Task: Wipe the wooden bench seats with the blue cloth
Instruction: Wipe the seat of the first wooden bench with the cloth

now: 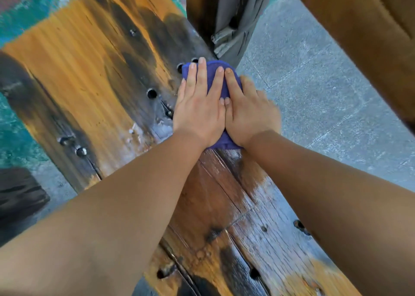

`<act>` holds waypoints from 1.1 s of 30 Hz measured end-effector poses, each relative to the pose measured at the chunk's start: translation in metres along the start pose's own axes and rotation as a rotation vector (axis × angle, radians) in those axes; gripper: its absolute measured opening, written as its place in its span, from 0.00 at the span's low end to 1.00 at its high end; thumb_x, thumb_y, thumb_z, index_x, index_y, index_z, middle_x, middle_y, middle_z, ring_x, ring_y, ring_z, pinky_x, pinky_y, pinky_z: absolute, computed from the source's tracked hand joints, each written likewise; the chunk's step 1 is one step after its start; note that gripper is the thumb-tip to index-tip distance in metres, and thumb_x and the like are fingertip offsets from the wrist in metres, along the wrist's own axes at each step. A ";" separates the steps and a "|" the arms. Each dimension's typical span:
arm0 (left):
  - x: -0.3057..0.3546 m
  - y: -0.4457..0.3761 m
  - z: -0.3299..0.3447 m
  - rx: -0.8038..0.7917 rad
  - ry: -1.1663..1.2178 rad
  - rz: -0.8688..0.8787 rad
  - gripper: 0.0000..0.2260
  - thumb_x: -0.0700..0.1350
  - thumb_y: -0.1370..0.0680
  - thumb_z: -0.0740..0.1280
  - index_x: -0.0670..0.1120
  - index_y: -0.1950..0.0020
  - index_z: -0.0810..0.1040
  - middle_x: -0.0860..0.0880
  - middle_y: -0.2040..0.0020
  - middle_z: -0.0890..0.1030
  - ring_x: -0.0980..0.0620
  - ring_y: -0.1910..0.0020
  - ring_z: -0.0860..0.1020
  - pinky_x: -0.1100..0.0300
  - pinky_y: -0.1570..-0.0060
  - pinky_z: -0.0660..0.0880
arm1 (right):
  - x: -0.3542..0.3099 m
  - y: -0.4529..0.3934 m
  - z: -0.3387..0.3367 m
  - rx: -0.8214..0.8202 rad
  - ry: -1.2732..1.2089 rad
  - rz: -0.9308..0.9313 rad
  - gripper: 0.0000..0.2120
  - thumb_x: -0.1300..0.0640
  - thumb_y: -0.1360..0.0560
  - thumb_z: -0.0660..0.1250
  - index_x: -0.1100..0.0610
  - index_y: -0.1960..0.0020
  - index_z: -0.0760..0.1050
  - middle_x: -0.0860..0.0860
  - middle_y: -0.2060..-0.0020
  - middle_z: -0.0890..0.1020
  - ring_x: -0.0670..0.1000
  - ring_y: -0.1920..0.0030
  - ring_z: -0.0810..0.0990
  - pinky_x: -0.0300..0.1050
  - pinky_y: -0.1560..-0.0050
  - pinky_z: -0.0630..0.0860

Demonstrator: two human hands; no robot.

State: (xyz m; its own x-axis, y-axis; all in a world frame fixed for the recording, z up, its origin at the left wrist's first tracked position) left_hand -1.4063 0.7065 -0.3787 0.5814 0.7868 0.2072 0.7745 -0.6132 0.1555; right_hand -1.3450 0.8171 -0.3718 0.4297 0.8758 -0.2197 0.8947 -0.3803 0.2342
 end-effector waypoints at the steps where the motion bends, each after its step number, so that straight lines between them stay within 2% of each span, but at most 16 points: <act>1: 0.000 -0.001 0.000 -0.006 -0.002 0.000 0.26 0.53 0.19 0.47 0.49 0.21 0.50 0.42 0.20 0.46 0.43 0.22 0.44 0.47 0.25 0.48 | -0.001 -0.001 -0.001 0.002 -0.002 -0.002 0.29 0.41 0.23 0.44 0.43 0.23 0.50 0.53 0.26 0.64 0.63 0.42 0.74 0.58 0.49 0.71; 5: -0.001 -0.002 -0.001 -0.030 0.005 0.002 0.26 0.53 0.19 0.44 0.49 0.21 0.49 0.42 0.21 0.46 0.43 0.22 0.43 0.47 0.25 0.47 | -0.004 0.000 -0.006 -0.001 -0.021 -0.007 0.30 0.41 0.24 0.42 0.44 0.23 0.51 0.52 0.30 0.68 0.62 0.48 0.76 0.55 0.55 0.71; 12: 0.000 -0.002 0.000 -0.039 -0.010 0.005 0.26 0.54 0.19 0.44 0.49 0.21 0.47 0.42 0.20 0.44 0.43 0.22 0.42 0.47 0.25 0.46 | -0.001 -0.001 -0.001 0.014 -0.062 -0.010 0.28 0.42 0.22 0.46 0.42 0.23 0.50 0.49 0.31 0.68 0.60 0.46 0.77 0.54 0.54 0.72; 17: -0.001 0.000 0.002 -0.010 0.002 0.006 0.27 0.54 0.19 0.43 0.49 0.21 0.47 0.42 0.21 0.43 0.43 0.22 0.42 0.48 0.25 0.46 | 0.001 0.000 0.003 0.034 -0.071 0.005 0.27 0.42 0.21 0.46 0.40 0.23 0.48 0.48 0.29 0.66 0.60 0.42 0.76 0.56 0.50 0.73; 19: 0.000 0.002 0.002 0.007 0.009 0.005 0.26 0.54 0.19 0.45 0.49 0.21 0.48 0.42 0.20 0.43 0.43 0.22 0.42 0.48 0.24 0.46 | 0.000 0.003 0.005 0.036 -0.037 -0.004 0.27 0.42 0.20 0.46 0.41 0.22 0.48 0.50 0.25 0.63 0.61 0.37 0.73 0.58 0.44 0.72; 21: 0.000 0.008 0.001 0.009 0.037 -0.008 0.26 0.54 0.18 0.46 0.50 0.20 0.48 0.42 0.20 0.44 0.43 0.22 0.43 0.48 0.25 0.47 | -0.002 0.007 0.006 0.032 0.015 -0.009 0.27 0.43 0.20 0.46 0.44 0.21 0.49 0.52 0.22 0.56 0.61 0.28 0.66 0.59 0.35 0.67; 25: -0.008 0.064 0.010 0.008 0.043 -0.063 0.27 0.54 0.18 0.47 0.49 0.20 0.48 0.42 0.20 0.43 0.43 0.22 0.43 0.48 0.24 0.45 | -0.017 0.052 0.021 0.034 0.182 -0.085 0.28 0.42 0.20 0.44 0.46 0.21 0.50 0.52 0.20 0.51 0.57 0.22 0.50 0.60 0.26 0.53; 27: -0.012 0.103 0.013 -0.015 0.044 -0.103 0.27 0.54 0.19 0.46 0.49 0.20 0.47 0.42 0.21 0.43 0.43 0.22 0.42 0.48 0.24 0.45 | -0.028 0.083 0.031 -0.006 0.187 -0.107 0.29 0.42 0.20 0.42 0.47 0.21 0.50 0.52 0.20 0.51 0.57 0.22 0.48 0.60 0.26 0.49; 33: -0.025 0.248 0.014 -0.115 0.077 -0.300 0.28 0.55 0.21 0.40 0.50 0.20 0.46 0.43 0.21 0.40 0.45 0.23 0.38 0.49 0.25 0.41 | -0.075 0.198 0.062 -0.174 0.160 -0.252 0.28 0.42 0.20 0.45 0.47 0.21 0.50 0.52 0.21 0.52 0.57 0.22 0.48 0.59 0.26 0.48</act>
State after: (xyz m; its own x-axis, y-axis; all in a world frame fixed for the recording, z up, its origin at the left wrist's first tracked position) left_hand -1.2253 0.5354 -0.3593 0.3076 0.9287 0.2071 0.8727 -0.3621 0.3276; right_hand -1.1927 0.6576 -0.3682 0.1607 0.9765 -0.1437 0.9304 -0.1013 0.3523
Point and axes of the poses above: each hand's wrist, its own y-axis away from the middle knuckle, its own z-axis out of the palm, x = y × z, the point moved 1 cm from there along -y, towards the middle knuckle
